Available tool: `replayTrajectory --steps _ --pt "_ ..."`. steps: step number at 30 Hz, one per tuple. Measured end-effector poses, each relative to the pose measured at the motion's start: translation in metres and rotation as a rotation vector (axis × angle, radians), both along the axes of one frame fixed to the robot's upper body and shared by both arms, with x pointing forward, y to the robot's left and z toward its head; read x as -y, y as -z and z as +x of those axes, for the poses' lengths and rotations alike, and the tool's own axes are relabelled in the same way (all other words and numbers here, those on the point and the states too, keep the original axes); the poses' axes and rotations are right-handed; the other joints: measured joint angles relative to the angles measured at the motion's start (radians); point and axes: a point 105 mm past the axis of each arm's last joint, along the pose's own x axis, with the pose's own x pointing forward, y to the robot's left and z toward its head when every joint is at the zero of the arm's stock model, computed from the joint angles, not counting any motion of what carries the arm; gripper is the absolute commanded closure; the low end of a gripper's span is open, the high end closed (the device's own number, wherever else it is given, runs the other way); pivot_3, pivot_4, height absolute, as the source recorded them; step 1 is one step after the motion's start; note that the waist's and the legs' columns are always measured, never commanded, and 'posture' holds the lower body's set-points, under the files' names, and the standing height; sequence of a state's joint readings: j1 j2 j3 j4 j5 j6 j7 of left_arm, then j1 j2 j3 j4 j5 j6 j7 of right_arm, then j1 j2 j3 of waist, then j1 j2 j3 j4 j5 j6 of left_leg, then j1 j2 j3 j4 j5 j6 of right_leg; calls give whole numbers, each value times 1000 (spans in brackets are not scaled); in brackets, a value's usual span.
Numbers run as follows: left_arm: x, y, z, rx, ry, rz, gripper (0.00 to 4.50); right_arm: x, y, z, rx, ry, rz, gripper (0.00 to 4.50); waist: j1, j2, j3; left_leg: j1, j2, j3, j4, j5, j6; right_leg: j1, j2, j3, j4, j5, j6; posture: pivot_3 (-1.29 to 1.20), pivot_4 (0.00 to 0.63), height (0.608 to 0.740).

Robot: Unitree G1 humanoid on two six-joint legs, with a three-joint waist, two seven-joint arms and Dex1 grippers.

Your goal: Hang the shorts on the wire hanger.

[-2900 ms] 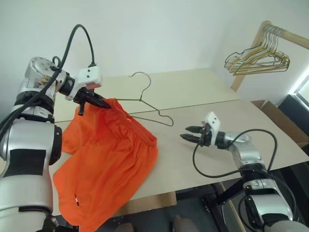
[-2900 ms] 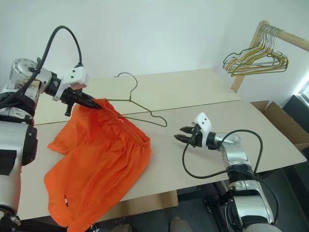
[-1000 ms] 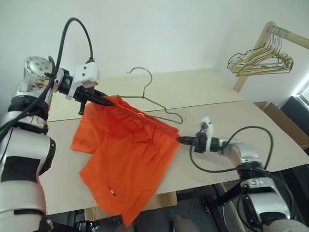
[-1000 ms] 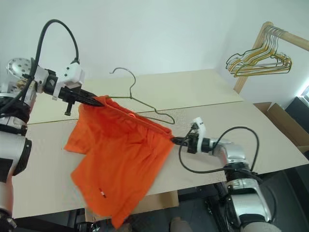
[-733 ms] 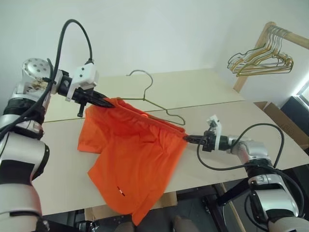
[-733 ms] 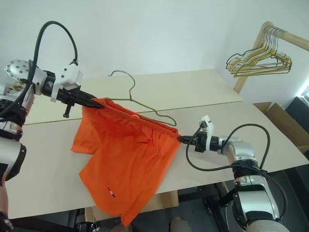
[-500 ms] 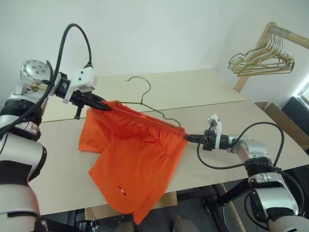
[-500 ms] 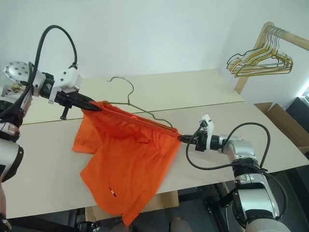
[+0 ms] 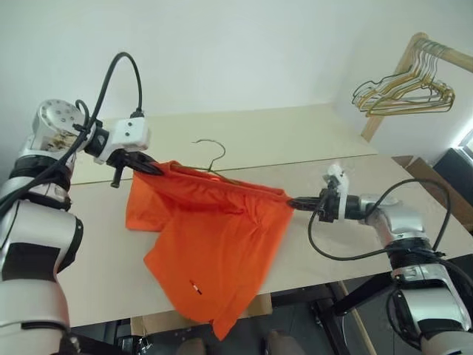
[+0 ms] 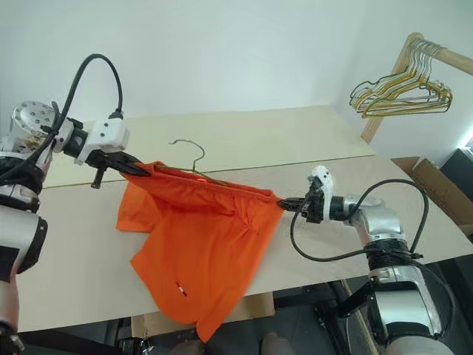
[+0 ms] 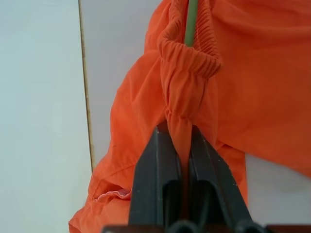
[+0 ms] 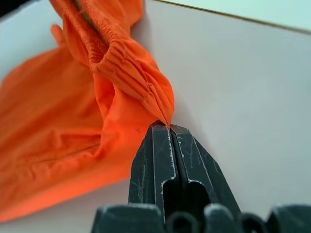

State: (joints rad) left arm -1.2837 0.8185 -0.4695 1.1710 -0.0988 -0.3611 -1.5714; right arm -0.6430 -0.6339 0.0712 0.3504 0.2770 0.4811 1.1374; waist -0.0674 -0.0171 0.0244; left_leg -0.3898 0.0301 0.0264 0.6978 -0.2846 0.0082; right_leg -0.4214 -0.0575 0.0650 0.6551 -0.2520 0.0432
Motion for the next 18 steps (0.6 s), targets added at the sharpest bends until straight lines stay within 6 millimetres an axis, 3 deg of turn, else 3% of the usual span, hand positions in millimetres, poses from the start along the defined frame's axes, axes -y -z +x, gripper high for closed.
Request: replayTrajectory --steps 6,11,18 --pt "5 11 13 68 -68 -34 4500 -11 -44 0 339 -66 -302 4475 -2 0 0 1 0 1 0 0 0 -1 0 1 2 0 0 -30 0 740" --pt "9 15 16 77 -88 -80 4500 -24 -67 0 449 -82 -346 4475 -1 0 0 0 0 1 0 0 0 -1 0 1 2 0 0 -35 0 740" --pt "19 20 16 78 -69 -159 4500 -38 -74 1 554 -104 -410 4475 -1 0 0 0 0 1 0 0 0 0 0 1 2 0 0 -33 0 740"
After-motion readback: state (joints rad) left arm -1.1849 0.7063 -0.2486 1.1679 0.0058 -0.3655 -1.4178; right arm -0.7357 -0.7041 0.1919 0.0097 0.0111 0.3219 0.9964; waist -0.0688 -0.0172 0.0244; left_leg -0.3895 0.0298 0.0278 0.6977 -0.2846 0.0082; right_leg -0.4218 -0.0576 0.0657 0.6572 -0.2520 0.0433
